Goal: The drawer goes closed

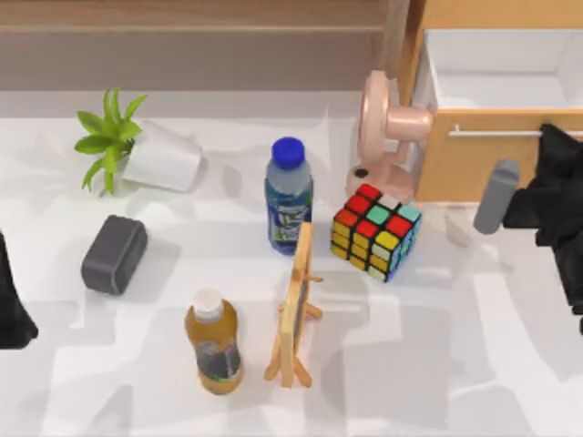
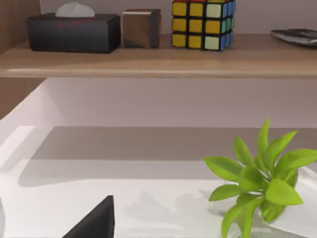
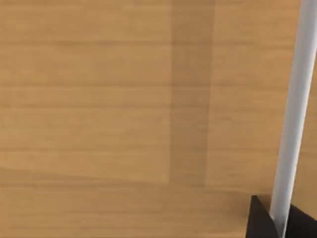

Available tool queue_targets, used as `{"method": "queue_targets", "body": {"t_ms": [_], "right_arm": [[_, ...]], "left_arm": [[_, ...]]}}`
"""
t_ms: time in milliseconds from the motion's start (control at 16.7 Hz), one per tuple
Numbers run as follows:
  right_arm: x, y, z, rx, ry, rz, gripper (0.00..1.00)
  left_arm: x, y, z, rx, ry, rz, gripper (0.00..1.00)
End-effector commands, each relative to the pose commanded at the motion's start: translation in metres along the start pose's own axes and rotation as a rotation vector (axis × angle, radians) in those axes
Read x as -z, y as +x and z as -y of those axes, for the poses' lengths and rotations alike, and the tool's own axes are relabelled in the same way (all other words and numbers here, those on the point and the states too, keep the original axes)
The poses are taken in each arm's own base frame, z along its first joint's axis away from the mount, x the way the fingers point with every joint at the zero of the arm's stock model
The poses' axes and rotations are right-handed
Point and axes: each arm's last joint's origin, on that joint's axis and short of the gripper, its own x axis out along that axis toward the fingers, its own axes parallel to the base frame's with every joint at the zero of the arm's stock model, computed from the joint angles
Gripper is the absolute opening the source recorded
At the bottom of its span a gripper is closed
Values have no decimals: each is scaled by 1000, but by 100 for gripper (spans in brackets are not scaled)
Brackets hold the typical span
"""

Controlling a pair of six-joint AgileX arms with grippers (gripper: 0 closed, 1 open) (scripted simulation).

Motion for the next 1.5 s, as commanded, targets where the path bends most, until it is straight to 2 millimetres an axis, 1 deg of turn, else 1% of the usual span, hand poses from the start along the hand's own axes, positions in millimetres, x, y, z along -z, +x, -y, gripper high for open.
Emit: {"method": "queue_targets", "body": {"t_ms": [180, 420, 540, 660, 960, 1080, 1200, 1440, 1500], "right_arm": [[1, 17, 1, 0, 1, 0, 0], [0, 17, 1, -3, 3, 2, 0], [0, 20, 2, 2, 4, 3, 0], [-1, 30, 2, 5, 3, 3, 0], [0, 66, 0, -3, 3, 1, 0], [0, 77, 1, -3, 3, 1, 0], [0, 80, 1, -3, 3, 2, 0], [-1, 79, 1, -3, 5, 3, 0], [-1, 82, 2, 0, 5, 2, 0]], "left_arm": [[0, 0, 0, 0, 0, 0, 100], [0, 0, 0, 0, 0, 0, 100], [0, 0, 0, 0, 0, 0, 100], [0, 0, 0, 0, 0, 0, 100], [0, 0, 0, 0, 0, 0, 100], [0, 0, 0, 0, 0, 0, 100], [0, 0, 0, 0, 0, 0, 100], [0, 0, 0, 0, 0, 0, 100], [0, 0, 0, 0, 0, 0, 100]]}}
